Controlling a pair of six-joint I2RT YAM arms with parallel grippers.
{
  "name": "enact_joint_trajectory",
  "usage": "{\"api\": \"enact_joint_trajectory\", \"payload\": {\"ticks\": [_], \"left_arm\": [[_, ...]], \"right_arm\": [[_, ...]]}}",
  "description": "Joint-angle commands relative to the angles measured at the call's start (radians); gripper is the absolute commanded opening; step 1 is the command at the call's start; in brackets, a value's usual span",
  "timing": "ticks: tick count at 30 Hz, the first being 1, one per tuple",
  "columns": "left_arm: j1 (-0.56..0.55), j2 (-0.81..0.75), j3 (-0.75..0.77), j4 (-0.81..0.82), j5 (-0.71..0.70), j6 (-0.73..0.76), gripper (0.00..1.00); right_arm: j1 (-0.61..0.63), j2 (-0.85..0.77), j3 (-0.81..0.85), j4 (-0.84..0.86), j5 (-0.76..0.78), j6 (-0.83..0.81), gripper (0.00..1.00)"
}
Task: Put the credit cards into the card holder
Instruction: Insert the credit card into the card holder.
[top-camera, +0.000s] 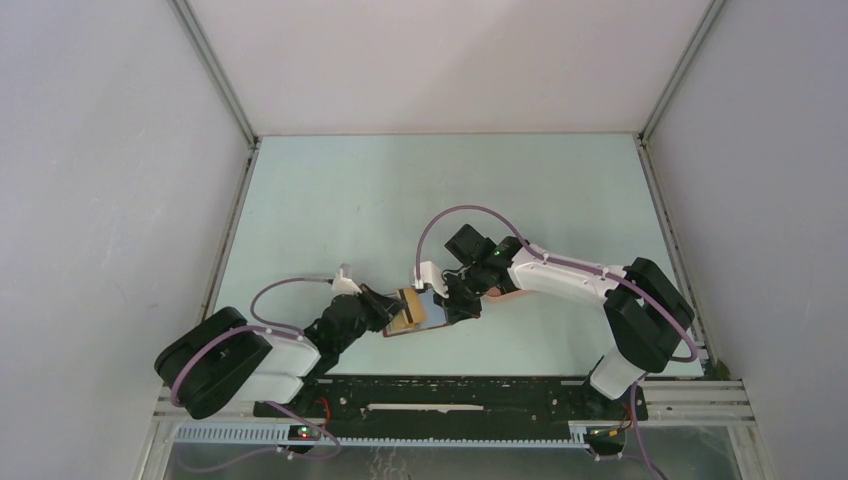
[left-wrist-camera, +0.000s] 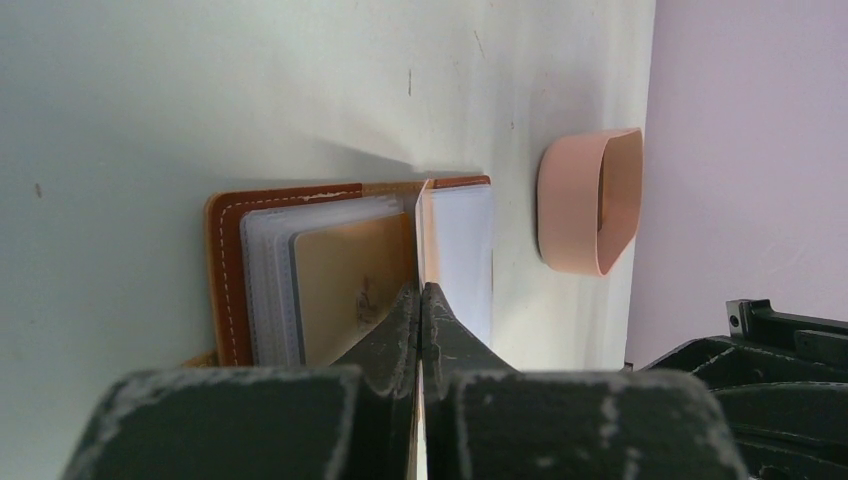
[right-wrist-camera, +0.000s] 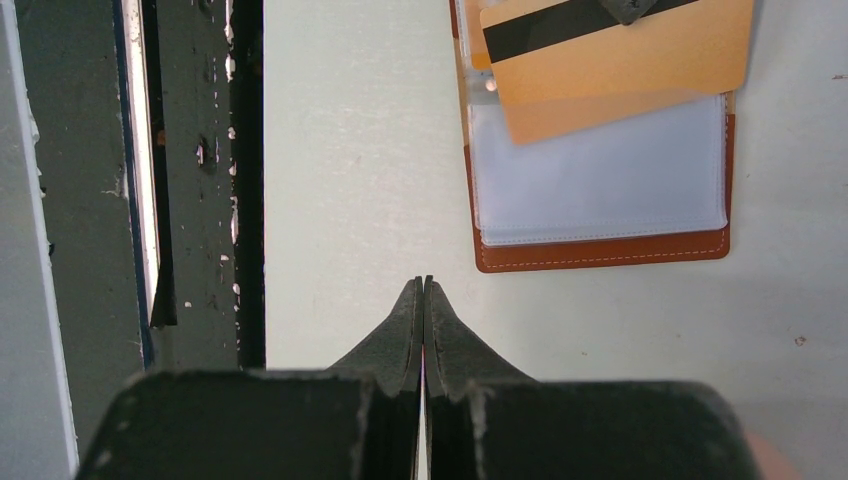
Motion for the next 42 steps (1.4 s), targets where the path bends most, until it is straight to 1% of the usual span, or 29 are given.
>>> {"api": "enact_joint_trajectory", "payload": {"ticks": [1, 9, 20, 25, 27, 32, 42], "left_arm": [[-0.008, 0.002, -0.04, -0.062, 0.03, 0.001, 0.0], [-0.008, -0.04, -0.039, -0.127, 0.039, 0.013, 0.0], [-0.008, -0.085, -0.021, -0.209, 0.048, 0.042, 0.0], [-0.008, -0.06, -0.019, -0.209, 0.064, 0.055, 0.0], [-0.008, -0.046, 0.013, -0.202, 0.071, 0.056, 0.0], [-0.009, -0.007, 0.028, -0.18, 0.089, 0.063, 0.0], [-0.007, 0.033, 0.024, -0.163, 0.113, 0.055, 0.0]], "right_arm": [[-0.006, -0.031, 0.037, 0.005, -0.012, 0.011, 0.01], [-0.006, -0.019, 0.039, 0.01, -0.003, 0.018, 0.01], [0.0, 0.003, 0.042, 0.021, 0.047, 0.037, 0.01], [0.0, 0.02, 0.055, 0.013, 0.067, 0.049, 0.01], [0.0, 0.024, 0.057, 0.014, 0.069, 0.054, 0.01], [-0.002, 0.034, 0.064, 0.011, 0.079, 0.067, 0.01], [-0.003, 0.068, 0.082, 0.007, 0.114, 0.098, 0.02]]}}
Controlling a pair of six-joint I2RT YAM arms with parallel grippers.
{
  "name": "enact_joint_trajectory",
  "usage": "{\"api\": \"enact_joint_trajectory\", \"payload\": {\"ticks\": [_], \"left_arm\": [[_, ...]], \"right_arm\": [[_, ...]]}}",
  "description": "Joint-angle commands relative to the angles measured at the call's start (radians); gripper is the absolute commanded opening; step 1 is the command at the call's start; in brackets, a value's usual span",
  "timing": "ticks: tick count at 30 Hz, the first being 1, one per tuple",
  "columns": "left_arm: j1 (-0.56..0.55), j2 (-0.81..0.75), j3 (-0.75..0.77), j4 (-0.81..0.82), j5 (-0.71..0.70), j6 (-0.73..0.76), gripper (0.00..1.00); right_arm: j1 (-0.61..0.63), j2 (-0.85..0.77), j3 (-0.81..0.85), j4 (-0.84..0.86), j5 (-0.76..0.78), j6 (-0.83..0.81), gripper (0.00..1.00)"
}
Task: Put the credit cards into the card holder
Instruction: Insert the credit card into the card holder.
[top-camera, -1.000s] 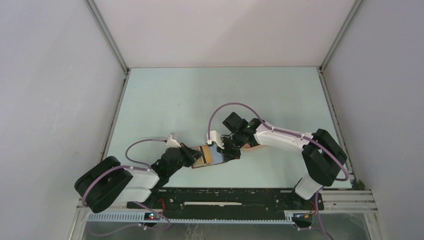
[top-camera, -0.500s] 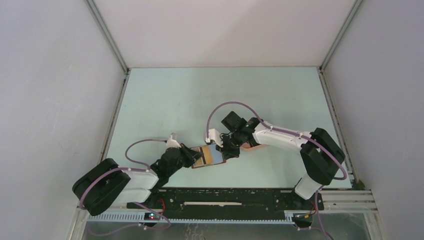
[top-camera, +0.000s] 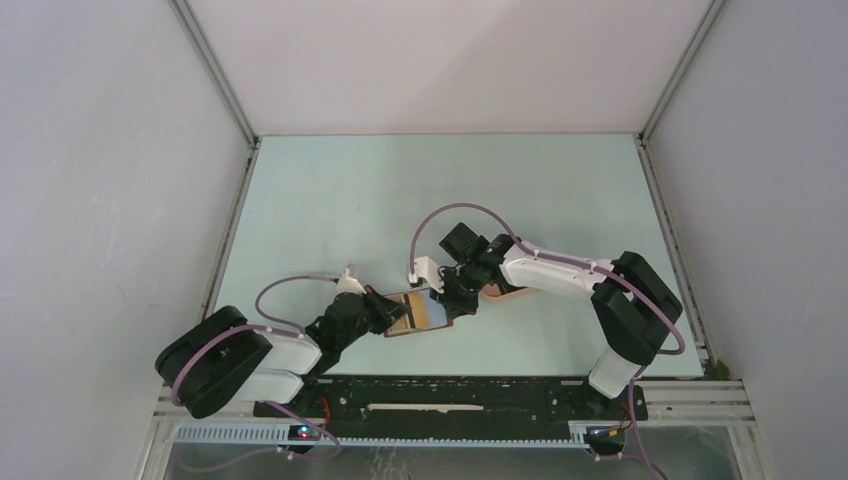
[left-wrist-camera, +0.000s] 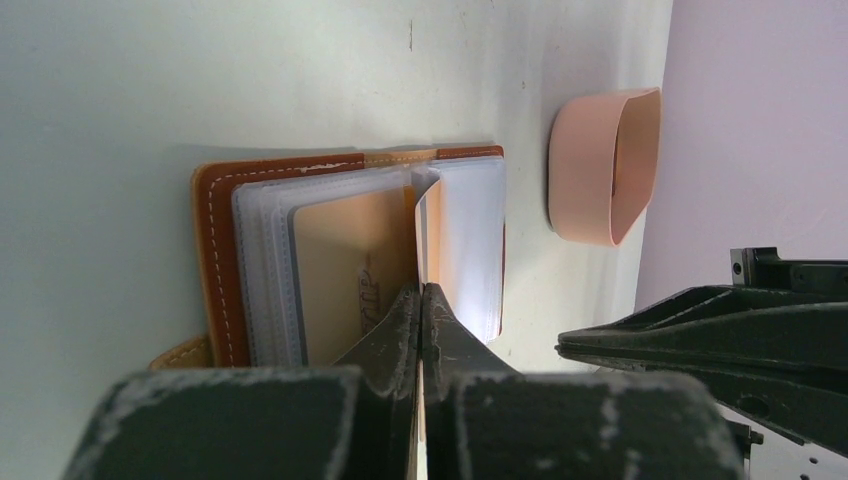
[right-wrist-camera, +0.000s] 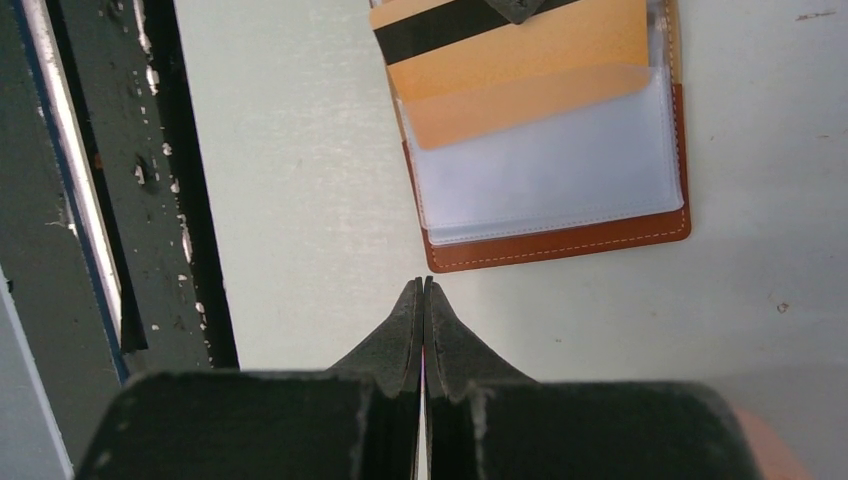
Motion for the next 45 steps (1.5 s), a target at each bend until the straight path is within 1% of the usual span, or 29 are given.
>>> {"api": "enact_joint_trajectory", "payload": {"ticks": [1, 8, 15, 21, 28, 32, 34, 37, 41, 43, 45], "left_arm": [[-0.008, 0.035, 0.006, -0.096, 0.032, 0.047, 0.0], [-0.007, 0.102, 0.032, -0.073, 0.041, 0.052, 0.03], [-0.007, 0.187, 0.046, -0.004, 0.098, 0.046, 0.12], [-0.008, 0.224, 0.054, 0.024, 0.122, 0.047, 0.19], [-0.005, 0.231, 0.06, 0.025, 0.136, 0.065, 0.35], [-0.007, 0.222, 0.061, 0.019, 0.144, 0.08, 0.39], [-0.007, 0.212, 0.063, 0.003, 0.144, 0.089, 0.43], [-0.007, 0.188, 0.067, -0.03, 0.138, 0.103, 0.47], [-0.005, 0.16, 0.081, -0.08, 0.133, 0.133, 0.52], [-0.005, 0.146, 0.087, -0.101, 0.135, 0.151, 0.53], [-0.006, 0.128, 0.093, -0.124, 0.133, 0.171, 0.54]], "right_arm": [[-0.004, 0.017, 0.049, 0.001, 0.035, 0.032, 0.02], [-0.006, 0.028, 0.058, -0.002, 0.034, 0.053, 0.03], [-0.021, 0.042, 0.074, -0.015, -0.009, 0.078, 0.03], [-0.039, 0.033, 0.078, -0.018, -0.063, 0.09, 0.03], [-0.047, 0.024, 0.078, -0.018, -0.096, 0.094, 0.02], [-0.055, 0.022, 0.078, -0.016, -0.112, 0.102, 0.03], [-0.062, 0.02, 0.079, -0.014, -0.126, 0.11, 0.02], [-0.083, 0.018, 0.08, -0.007, -0.193, 0.142, 0.03], [-0.153, 0.032, 0.094, 0.003, -0.419, 0.233, 0.03], [-0.17, 0.037, 0.095, 0.018, -0.462, 0.272, 0.03], [-0.179, 0.043, 0.094, 0.034, -0.472, 0.306, 0.02]]}}
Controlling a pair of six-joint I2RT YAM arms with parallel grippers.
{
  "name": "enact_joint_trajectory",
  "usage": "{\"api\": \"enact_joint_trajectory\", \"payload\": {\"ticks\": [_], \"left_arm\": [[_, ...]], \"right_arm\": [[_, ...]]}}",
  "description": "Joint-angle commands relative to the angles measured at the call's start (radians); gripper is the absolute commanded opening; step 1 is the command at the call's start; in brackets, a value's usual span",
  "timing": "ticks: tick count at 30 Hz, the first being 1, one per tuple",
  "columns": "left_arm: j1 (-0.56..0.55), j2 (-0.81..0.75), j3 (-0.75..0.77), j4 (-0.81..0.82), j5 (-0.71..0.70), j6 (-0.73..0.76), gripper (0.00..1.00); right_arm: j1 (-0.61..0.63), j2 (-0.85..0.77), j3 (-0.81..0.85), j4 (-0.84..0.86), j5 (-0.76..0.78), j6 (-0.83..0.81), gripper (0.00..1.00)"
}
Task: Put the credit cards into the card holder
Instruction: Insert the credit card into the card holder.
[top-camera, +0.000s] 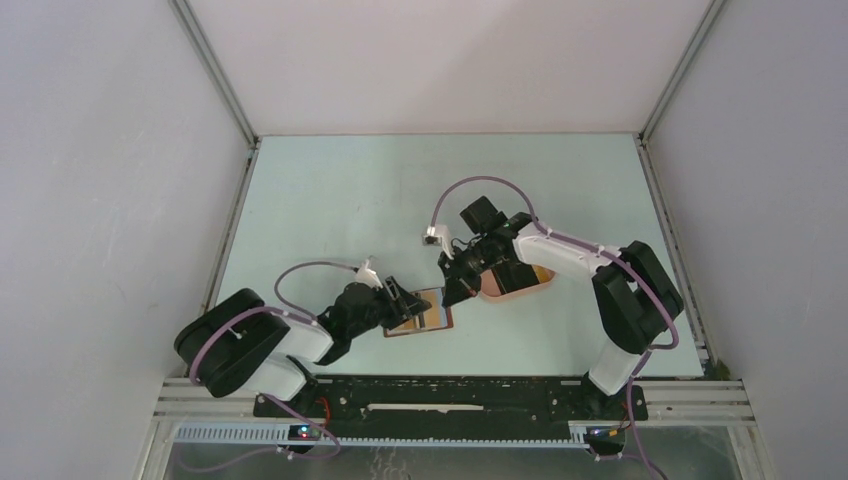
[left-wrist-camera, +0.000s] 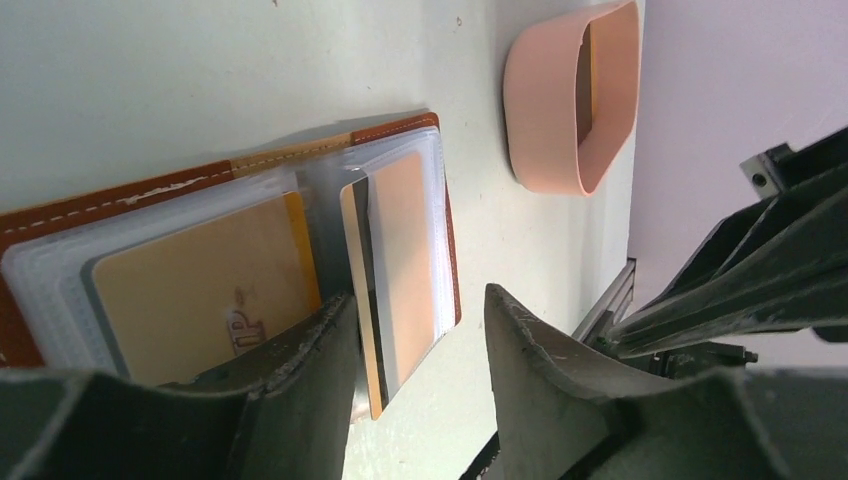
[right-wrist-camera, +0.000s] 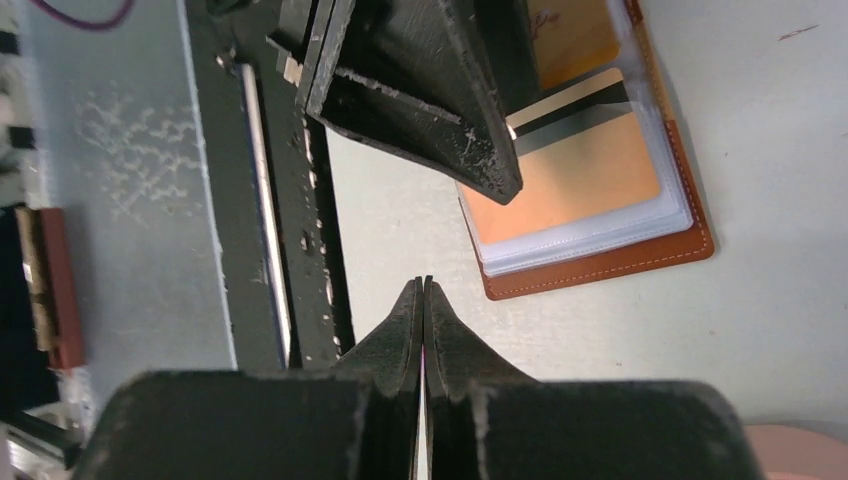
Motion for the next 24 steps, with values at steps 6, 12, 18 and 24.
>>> {"api": "enact_joint_trajectory", "payload": {"ticks": [6, 12, 18, 24], "left_arm": [[-0.004, -0.099, 0.008, -0.283, -0.035, 0.156, 0.65], [-0.003, -0.161, 0.043, -0.389, -0.049, 0.21, 0.69], [-0.005, -0.189, 0.083, -0.495, -0.067, 0.248, 0.7], [-0.005, -0.235, 0.078, -0.527, -0.082, 0.26, 0.73]], "right_arm": [[-0.057, 0.013, 0.021, 0.096, -0.162, 0.18, 0.02], [-0.08, -0.004, 0.022, 0.1, -0.169, 0.19, 0.02], [-0.084, -0.015, 0.022, 0.095, -0.15, 0.187, 0.02], [-0.095, -0.015, 0.021, 0.098, -0.156, 0.195, 0.02]]}}
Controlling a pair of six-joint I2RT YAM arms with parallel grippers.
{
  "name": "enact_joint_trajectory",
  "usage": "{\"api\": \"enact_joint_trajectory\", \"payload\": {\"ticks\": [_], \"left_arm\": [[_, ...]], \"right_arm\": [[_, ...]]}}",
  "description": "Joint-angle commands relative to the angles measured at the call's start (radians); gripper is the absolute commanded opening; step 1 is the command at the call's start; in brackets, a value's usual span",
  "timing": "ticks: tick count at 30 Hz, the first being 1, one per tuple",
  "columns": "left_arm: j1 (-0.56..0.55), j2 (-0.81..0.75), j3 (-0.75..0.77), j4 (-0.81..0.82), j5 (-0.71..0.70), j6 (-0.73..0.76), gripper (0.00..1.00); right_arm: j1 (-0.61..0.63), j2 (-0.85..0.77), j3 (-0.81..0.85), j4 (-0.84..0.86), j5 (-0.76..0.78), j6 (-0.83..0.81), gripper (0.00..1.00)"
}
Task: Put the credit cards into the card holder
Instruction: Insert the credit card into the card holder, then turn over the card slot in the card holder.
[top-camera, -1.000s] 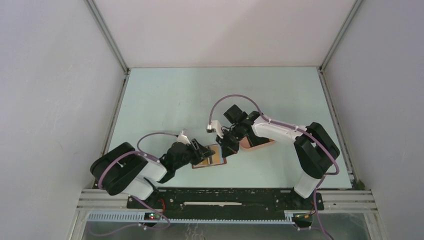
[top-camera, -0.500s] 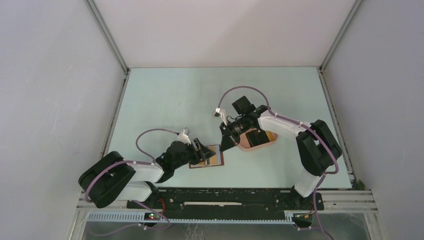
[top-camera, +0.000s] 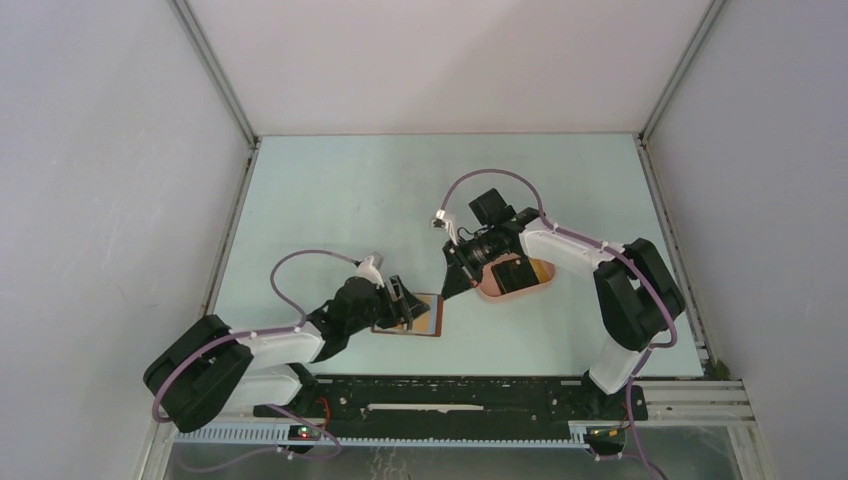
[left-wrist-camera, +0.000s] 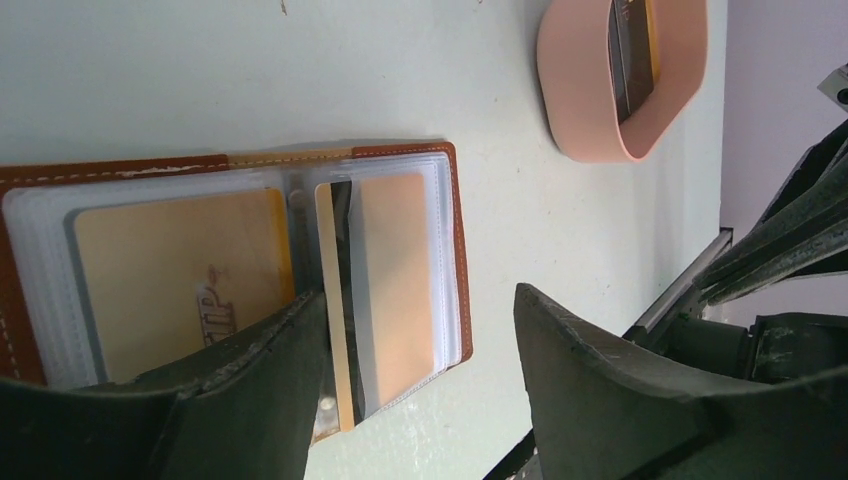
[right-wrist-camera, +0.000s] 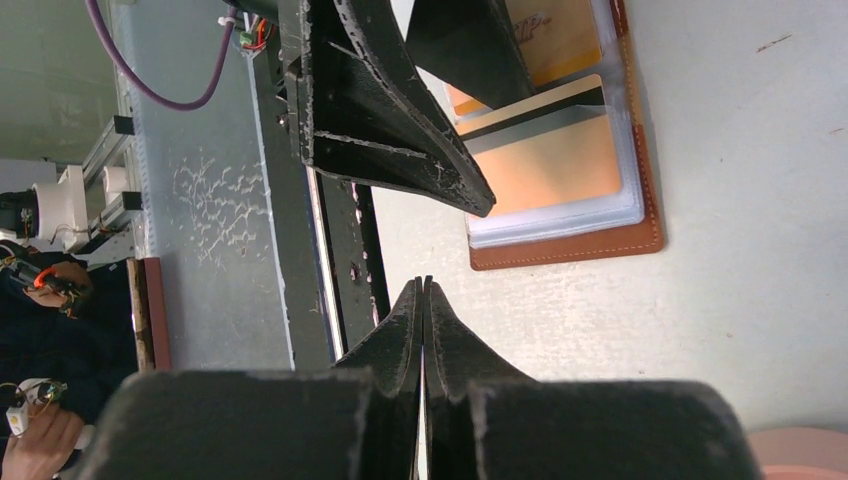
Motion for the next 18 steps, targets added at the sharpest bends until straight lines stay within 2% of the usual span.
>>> {"api": "enact_joint_trajectory", "payload": {"ticks": [1, 18], "left_arm": [[0.0, -0.023, 0.004, -0.146, -0.059, 0.066, 0.73], [0.0, -0.069, 0.003, -0.143, -0.045, 0.068, 0.73]], "right_arm": [[-0.011, -0.023, 0.021, 0.022, -0.016, 0.018, 0.02], [-0.028, -0.026, 0.021, 0.019, -0.018, 0.016, 0.02]]}}
